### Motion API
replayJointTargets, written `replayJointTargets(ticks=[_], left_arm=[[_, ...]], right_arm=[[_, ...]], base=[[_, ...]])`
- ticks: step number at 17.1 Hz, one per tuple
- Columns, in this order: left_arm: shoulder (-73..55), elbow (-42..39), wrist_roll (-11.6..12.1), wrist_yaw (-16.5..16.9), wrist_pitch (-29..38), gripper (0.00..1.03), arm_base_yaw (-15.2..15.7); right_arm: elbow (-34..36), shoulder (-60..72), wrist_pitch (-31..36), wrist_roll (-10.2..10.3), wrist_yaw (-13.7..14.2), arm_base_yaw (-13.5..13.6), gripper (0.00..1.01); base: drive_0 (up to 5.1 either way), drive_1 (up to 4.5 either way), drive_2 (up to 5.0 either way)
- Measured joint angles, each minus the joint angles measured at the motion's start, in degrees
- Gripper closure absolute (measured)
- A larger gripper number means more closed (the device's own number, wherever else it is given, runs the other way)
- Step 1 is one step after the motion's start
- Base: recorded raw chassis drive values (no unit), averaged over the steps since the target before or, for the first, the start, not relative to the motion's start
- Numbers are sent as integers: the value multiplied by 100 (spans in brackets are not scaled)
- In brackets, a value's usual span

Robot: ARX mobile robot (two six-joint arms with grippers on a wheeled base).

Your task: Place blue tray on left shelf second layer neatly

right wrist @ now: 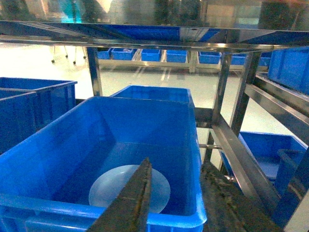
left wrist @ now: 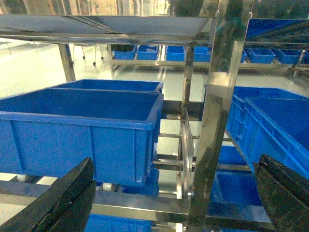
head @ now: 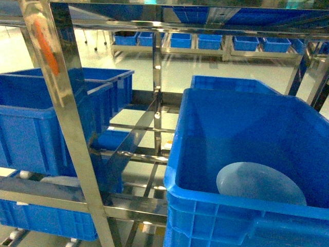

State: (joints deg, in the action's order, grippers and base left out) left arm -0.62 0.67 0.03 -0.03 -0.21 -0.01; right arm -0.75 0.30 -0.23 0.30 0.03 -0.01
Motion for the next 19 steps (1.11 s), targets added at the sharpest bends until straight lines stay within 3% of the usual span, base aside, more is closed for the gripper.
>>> replayJointTargets(ticks=[6, 7, 19], left_arm=[[0, 0, 0, 0, 2, 5, 0], [0, 0, 0, 0, 2, 5, 0], [0, 0, 0, 0, 0, 5, 0]], right_arm=[[0, 0, 0, 0, 0, 0, 8], [0, 0, 0, 2, 0, 0, 1], [0, 0, 0, 2, 0, 0, 3]], base=[[0, 0, 0], [0, 0, 0], [0, 0, 0]])
